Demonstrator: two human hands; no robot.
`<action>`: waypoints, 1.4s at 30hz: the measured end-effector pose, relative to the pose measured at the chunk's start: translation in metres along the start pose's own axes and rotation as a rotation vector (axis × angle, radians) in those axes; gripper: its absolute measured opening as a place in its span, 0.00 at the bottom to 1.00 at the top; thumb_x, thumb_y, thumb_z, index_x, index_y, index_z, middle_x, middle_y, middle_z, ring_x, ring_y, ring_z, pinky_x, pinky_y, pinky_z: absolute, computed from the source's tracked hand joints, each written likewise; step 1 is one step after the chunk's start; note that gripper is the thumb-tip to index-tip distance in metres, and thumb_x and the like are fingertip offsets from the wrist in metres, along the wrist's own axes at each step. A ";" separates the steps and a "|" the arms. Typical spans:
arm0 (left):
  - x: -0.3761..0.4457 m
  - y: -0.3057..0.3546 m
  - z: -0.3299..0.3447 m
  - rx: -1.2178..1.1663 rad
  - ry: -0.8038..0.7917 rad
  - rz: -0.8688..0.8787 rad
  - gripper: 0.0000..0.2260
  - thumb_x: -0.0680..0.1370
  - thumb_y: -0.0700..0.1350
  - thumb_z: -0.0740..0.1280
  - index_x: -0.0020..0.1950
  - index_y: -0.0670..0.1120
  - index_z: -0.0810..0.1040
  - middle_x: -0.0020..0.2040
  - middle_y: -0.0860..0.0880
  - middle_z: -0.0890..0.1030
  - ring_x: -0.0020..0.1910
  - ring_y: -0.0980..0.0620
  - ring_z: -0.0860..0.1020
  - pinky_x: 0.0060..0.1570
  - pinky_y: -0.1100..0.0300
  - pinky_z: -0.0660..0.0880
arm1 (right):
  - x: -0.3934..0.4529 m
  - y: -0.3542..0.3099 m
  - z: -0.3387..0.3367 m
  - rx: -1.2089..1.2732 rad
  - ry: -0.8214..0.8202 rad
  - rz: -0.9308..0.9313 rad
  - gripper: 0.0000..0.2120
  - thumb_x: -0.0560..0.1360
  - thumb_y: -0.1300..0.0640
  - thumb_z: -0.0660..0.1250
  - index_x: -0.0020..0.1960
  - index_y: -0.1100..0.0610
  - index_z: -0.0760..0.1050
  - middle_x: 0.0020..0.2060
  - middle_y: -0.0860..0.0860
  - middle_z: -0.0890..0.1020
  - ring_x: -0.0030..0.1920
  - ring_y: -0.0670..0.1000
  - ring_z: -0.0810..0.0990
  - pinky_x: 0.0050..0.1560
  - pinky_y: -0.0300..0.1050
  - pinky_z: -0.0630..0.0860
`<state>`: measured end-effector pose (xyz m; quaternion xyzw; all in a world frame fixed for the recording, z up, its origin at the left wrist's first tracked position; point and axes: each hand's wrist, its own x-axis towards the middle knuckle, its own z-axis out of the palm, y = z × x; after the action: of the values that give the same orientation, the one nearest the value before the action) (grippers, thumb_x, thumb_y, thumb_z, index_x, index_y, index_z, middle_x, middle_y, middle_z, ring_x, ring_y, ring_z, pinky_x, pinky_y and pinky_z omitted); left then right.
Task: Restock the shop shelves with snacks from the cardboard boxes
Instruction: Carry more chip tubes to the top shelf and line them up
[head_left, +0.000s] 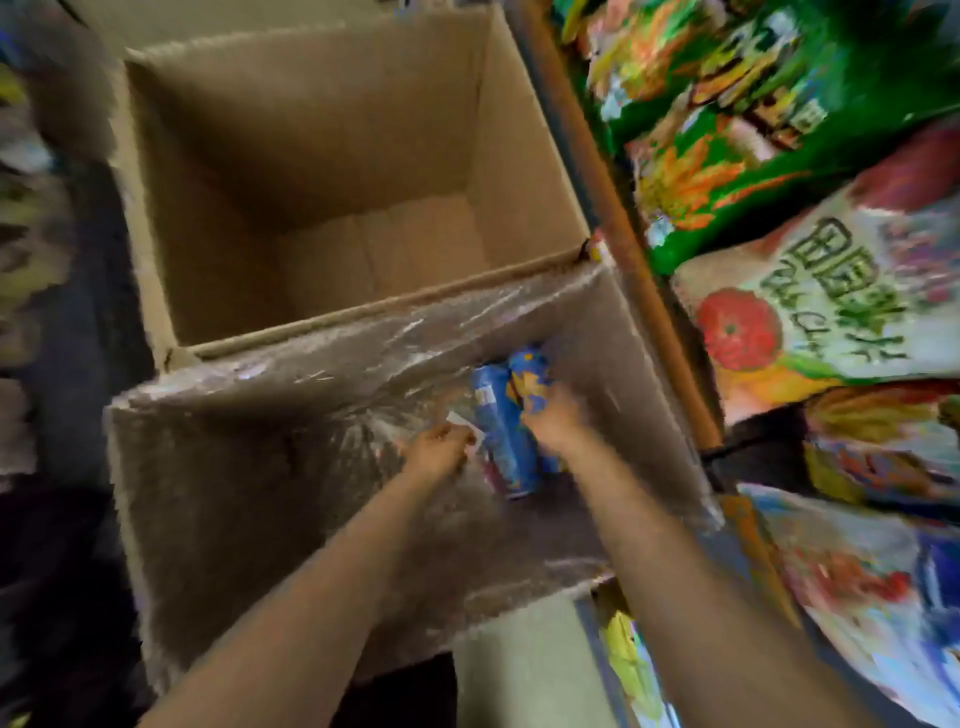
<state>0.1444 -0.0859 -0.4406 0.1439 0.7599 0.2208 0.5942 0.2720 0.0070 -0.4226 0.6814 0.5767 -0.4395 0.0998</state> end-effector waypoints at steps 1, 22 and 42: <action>0.020 0.000 0.006 -0.066 -0.034 -0.065 0.09 0.82 0.44 0.62 0.45 0.42 0.77 0.33 0.45 0.75 0.30 0.49 0.72 0.28 0.62 0.68 | 0.021 0.004 0.002 0.000 -0.019 0.076 0.18 0.78 0.59 0.68 0.65 0.64 0.74 0.61 0.61 0.79 0.61 0.61 0.79 0.51 0.50 0.74; 0.057 -0.017 0.008 -0.469 -0.259 -0.316 0.22 0.76 0.59 0.70 0.62 0.46 0.78 0.51 0.41 0.85 0.44 0.43 0.85 0.43 0.49 0.82 | 0.048 0.015 0.023 0.389 -0.341 0.332 0.15 0.73 0.55 0.75 0.55 0.59 0.75 0.48 0.55 0.82 0.44 0.54 0.82 0.45 0.50 0.79; -0.448 -0.003 0.099 -0.348 -0.295 0.890 0.20 0.73 0.54 0.68 0.65 0.65 0.76 0.66 0.55 0.79 0.62 0.49 0.80 0.62 0.49 0.76 | -0.455 0.178 -0.183 1.024 0.216 -0.706 0.22 0.83 0.61 0.55 0.70 0.39 0.68 0.63 0.34 0.78 0.63 0.40 0.78 0.62 0.41 0.76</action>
<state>0.3529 -0.2876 -0.0857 0.3826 0.4846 0.5538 0.5587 0.5393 -0.2490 -0.0554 0.4522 0.4903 -0.5949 -0.4487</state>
